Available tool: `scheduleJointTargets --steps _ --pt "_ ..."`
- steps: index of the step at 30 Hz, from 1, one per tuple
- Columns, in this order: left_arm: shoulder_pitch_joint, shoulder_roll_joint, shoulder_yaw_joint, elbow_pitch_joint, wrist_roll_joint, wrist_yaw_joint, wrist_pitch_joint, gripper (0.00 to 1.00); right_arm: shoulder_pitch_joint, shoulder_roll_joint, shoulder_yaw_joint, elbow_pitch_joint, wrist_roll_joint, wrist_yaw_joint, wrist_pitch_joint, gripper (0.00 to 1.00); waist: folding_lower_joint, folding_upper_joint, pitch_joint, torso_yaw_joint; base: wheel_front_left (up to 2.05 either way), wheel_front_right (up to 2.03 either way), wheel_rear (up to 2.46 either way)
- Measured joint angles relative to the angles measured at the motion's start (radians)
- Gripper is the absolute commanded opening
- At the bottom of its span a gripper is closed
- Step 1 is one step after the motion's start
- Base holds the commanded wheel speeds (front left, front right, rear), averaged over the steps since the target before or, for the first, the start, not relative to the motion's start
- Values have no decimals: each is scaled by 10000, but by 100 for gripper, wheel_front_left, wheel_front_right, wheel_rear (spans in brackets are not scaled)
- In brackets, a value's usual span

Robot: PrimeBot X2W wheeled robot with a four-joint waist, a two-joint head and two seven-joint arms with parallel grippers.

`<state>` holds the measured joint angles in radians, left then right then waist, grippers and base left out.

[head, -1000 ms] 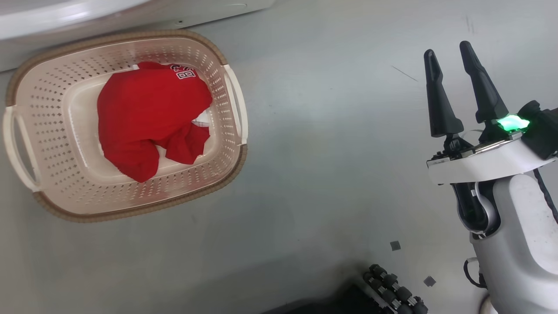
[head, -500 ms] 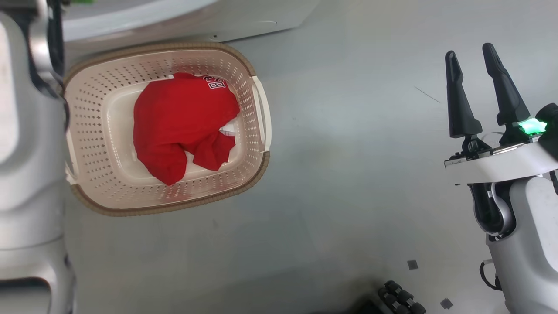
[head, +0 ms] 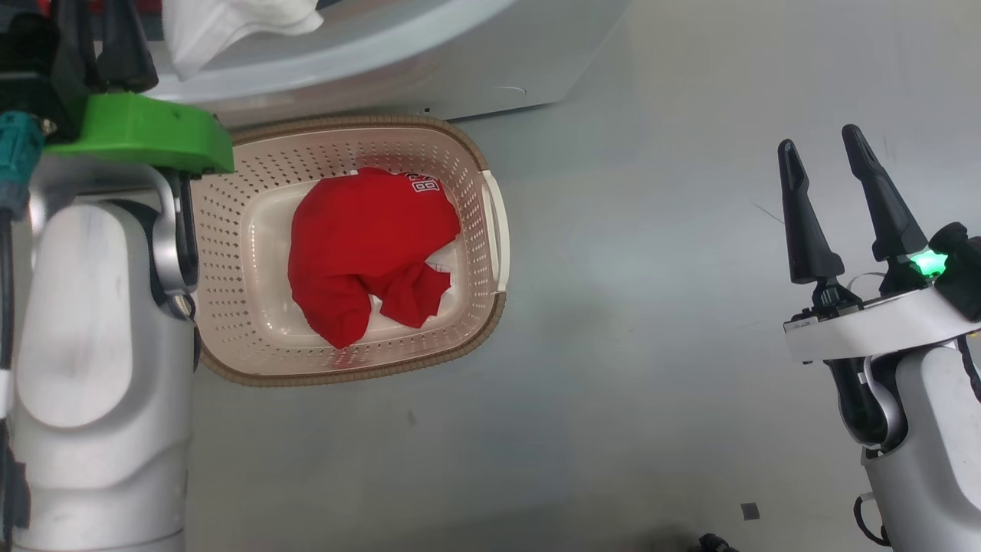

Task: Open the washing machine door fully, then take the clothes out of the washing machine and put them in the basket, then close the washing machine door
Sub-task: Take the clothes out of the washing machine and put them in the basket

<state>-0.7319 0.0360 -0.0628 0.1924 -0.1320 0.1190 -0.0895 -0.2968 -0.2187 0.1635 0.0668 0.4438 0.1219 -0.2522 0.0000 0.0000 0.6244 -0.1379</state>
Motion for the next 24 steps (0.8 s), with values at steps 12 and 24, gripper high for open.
scheduleJointTargets --steps 12,24 --pt "1947 -100 -391 -430 109 0 -1275 0 611 -13 169 157 -173 0 0 100 0 0 -1003 446 0 0 0" --pt "3269 -88 -1235 -1323 -351 0 -1419 0 1425 -12 -27 268 -347 0 0 100 0 0 -2181 780 0 0 0"
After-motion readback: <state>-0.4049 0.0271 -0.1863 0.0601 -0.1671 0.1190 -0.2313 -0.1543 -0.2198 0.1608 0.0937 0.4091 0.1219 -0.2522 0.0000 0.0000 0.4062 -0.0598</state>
